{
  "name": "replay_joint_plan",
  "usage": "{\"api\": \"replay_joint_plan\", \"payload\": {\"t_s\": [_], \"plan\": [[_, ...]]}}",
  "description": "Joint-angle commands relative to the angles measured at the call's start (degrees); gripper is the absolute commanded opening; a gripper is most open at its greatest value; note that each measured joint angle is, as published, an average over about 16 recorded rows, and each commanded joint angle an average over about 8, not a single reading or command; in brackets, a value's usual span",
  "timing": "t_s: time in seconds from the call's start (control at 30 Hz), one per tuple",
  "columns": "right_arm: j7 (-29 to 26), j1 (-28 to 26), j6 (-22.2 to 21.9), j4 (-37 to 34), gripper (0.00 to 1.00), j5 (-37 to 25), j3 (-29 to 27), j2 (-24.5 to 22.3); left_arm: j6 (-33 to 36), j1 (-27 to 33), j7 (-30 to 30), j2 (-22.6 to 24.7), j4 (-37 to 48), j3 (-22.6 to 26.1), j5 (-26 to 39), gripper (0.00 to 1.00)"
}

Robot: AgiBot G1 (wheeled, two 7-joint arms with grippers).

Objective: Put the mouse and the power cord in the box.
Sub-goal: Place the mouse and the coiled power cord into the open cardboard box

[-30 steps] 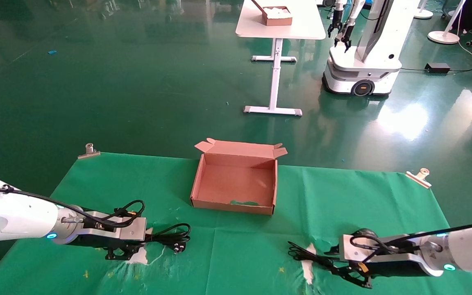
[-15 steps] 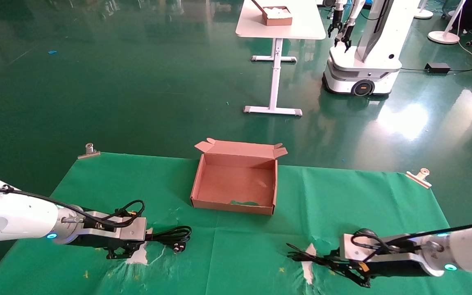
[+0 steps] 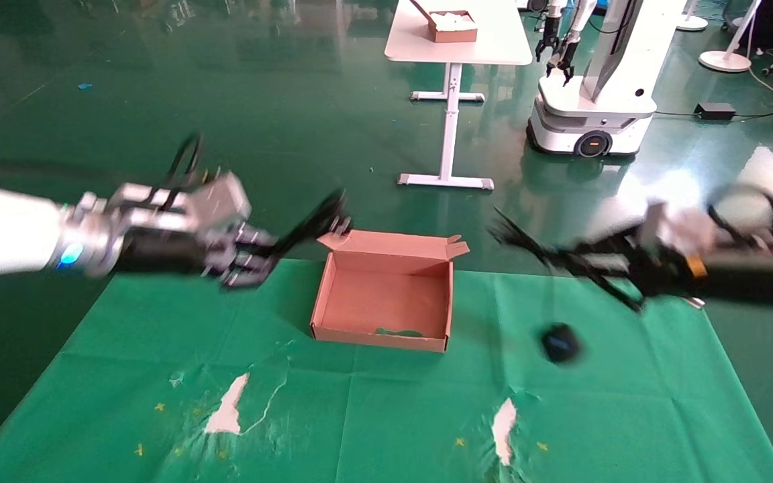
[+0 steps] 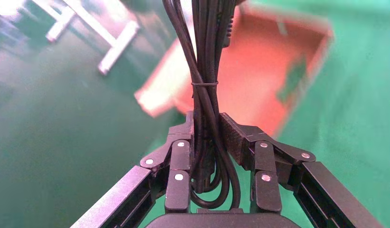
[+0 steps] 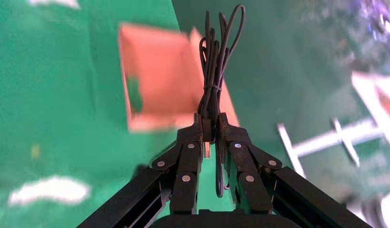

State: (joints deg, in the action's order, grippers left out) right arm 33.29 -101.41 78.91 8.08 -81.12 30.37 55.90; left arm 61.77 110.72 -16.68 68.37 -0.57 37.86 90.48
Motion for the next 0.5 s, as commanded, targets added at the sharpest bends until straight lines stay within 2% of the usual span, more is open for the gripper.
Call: {"api": "replay_joint_plan", "payload": {"t_s": [0.03,0.23,0.4,0.43,0.5], "plan": [[-1.6,-2.4,0.6,1.8,0.00,0.2,-0.1,0.8,-0.3,2.0,2.3,1.5,-0.1,-0.9,-1.4,0.00],[-3.9,-1.4,-6.1,0.5,0.00,0.5,-0.2,10.7,-7.3,6.7,6.1,4.0,-0.5,-2.1,-3.0,0.00],[-4.6,2.2,-16.1,-4.5,0.02,0.9,-0.5,17.1,-5.6,8.5,5.2,3.3,-1.4,-1.8,-2.5,0.00],[-4.9,2.9,-18.5,-5.3,0.06,1.1,-0.6,18.1,-4.6,8.6,4.8,2.9,-1.5,-1.6,-2.2,0.00],[-5.3,4.2,-23.1,-6.5,0.31,1.5,-1.0,19.6,-2.4,8.6,3.9,2.1,-1.7,-1.1,-1.6,0.00]]}}
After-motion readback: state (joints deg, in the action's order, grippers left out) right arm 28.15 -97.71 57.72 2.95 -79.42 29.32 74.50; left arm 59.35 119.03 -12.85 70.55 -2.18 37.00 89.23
